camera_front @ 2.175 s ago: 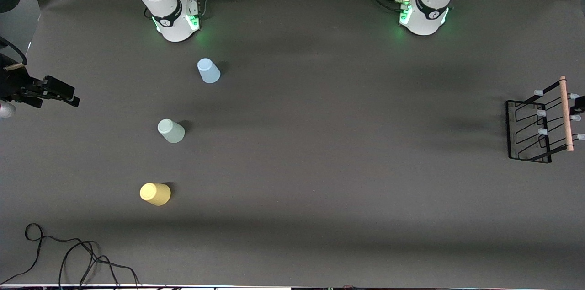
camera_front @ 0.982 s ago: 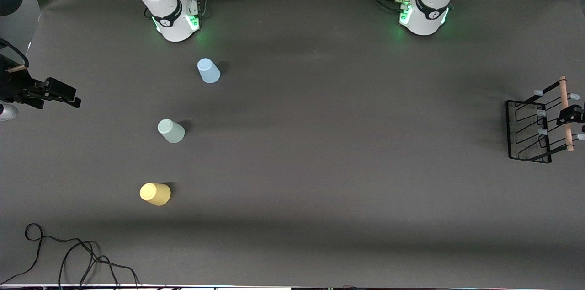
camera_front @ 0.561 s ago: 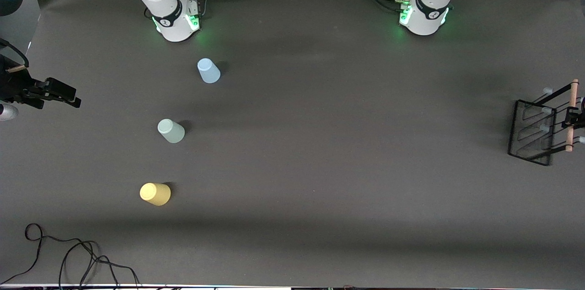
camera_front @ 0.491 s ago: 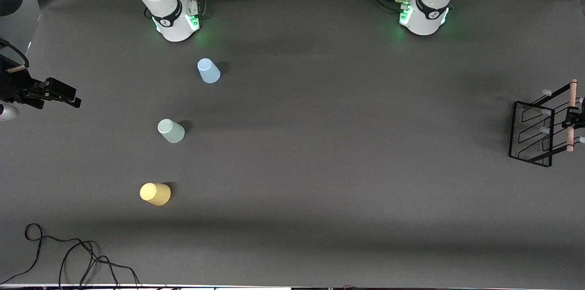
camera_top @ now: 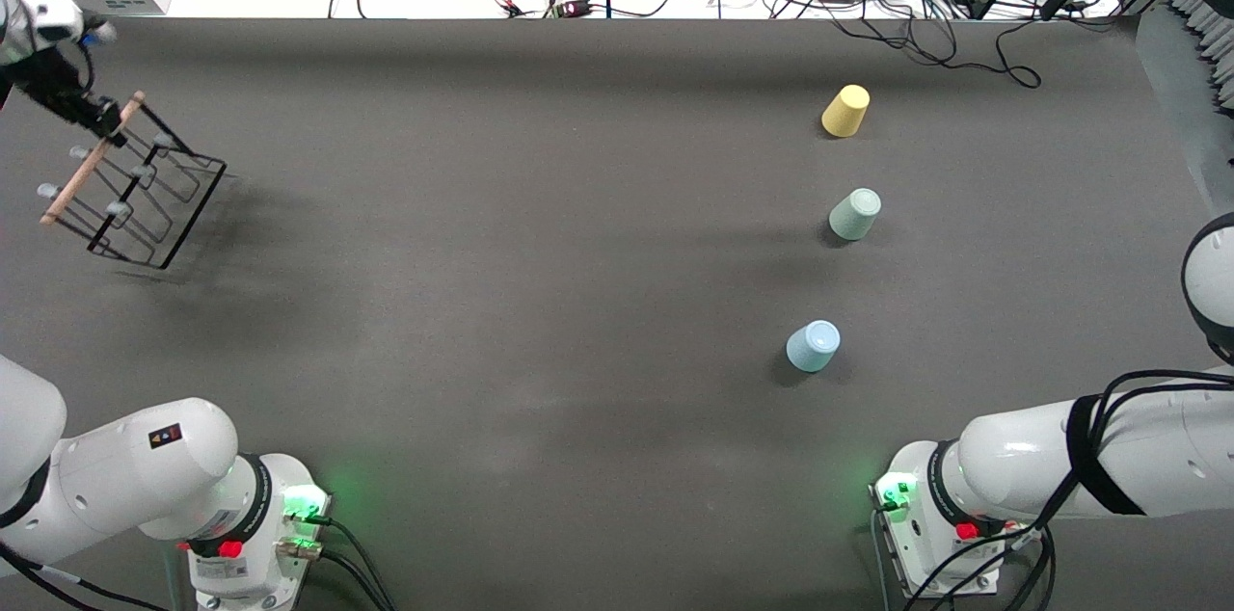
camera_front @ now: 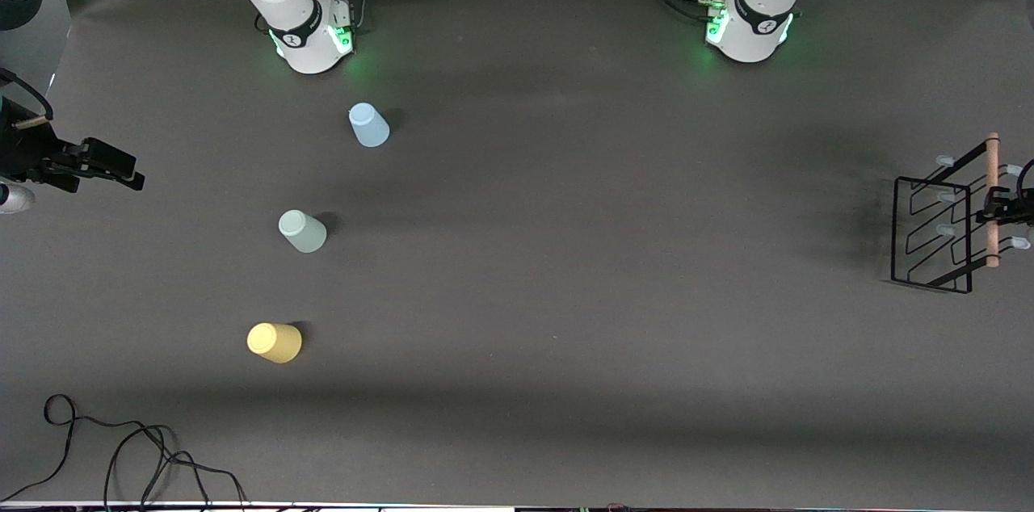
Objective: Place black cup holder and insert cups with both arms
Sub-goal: 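Carry the rack with the left gripper to the table middle and lower it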
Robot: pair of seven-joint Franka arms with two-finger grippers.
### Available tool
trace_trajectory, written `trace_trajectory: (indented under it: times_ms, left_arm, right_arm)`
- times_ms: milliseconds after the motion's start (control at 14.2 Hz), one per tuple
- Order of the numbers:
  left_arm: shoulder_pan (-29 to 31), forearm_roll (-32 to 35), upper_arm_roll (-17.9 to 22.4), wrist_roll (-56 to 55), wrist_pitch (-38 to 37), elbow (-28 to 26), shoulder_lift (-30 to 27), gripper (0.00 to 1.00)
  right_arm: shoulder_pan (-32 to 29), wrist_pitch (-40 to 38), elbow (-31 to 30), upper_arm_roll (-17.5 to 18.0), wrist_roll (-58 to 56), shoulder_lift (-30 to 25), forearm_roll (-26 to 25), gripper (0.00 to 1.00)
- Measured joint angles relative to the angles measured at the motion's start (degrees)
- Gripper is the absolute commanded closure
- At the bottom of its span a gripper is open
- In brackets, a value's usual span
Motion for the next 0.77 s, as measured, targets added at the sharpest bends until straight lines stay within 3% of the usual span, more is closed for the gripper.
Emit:
trace_trajectory:
  times_ms: [281, 772]
  left_arm:
    - [-10.35, -0.25, -0.44, -15.53, -8.32, 5.03, -1.77, 1.0]
    - [-30.12, -5.53, -1.08, -45.09, -8.73, 6.71, -0.69, 1.0]
  right_arm:
    - [0.0, 0.02, -0.08, 0.0, 0.0, 0.05, 0.0, 0.0]
    - [0.01, 0.02, -0.22, 0.0, 0.0, 0.09, 0.0, 0.0]
